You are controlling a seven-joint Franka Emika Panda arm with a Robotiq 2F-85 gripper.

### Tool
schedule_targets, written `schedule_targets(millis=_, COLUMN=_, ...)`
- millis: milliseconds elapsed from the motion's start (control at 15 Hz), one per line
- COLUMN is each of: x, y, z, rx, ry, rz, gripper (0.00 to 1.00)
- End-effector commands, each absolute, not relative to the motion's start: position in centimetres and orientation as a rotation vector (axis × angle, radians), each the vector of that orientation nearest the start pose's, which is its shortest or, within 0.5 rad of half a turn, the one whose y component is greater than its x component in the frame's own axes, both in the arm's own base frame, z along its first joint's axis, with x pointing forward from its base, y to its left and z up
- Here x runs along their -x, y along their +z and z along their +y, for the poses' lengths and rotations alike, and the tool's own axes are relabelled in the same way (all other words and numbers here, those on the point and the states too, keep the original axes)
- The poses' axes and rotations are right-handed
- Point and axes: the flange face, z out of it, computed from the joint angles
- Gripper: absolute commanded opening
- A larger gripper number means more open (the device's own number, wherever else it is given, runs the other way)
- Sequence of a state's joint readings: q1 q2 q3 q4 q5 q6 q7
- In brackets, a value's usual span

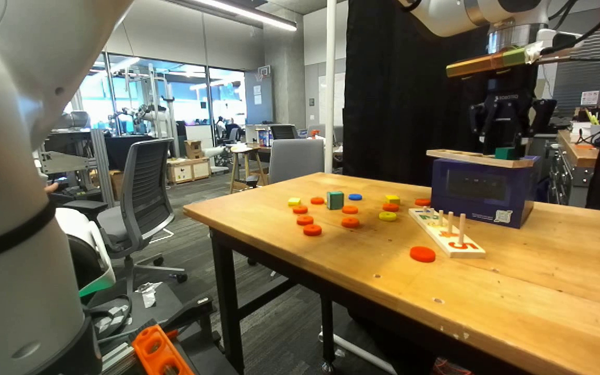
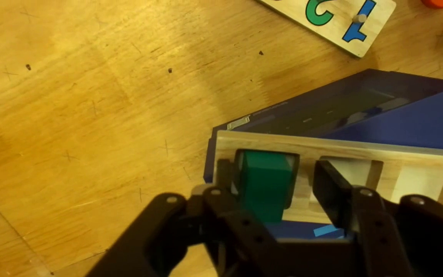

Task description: Put the green toy on top of the wooden object.

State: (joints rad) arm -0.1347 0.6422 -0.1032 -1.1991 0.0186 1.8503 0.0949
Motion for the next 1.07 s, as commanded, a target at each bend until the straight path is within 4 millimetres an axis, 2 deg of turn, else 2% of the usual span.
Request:
schedule_targets(millis=0, x=-72.6, y=41.7, z=-15.4, rx=3.119, ry=-0.014, rz=0.509, gripper=0.92)
schedule_targets(millis=67, x=-72.5, y=41.8, z=-15.3, rx=3.118, ry=-0.014, rz=0.511, gripper=0.98)
schedule_targets(millis=133, x=-72.4, y=42.1, z=-15.3, rx=3.119, ry=-0.014, rz=0.51, gripper=1.0)
schedule_targets(millis=400, x=-71.3, y=44.9, z=-14.6, rx=3.126, ry=-0.011, rz=0.504, gripper=1.0)
schedule_targets(millis=733, x=-66.7, y=51.3, z=-12.5, rx=3.117, ry=-0.054, rz=0.462, gripper=1.0)
schedule_targets(millis=1000, x=-61.9, y=54.9, z=-10.1, rx=3.102, ry=-0.108, rz=0.377, gripper=1.0)
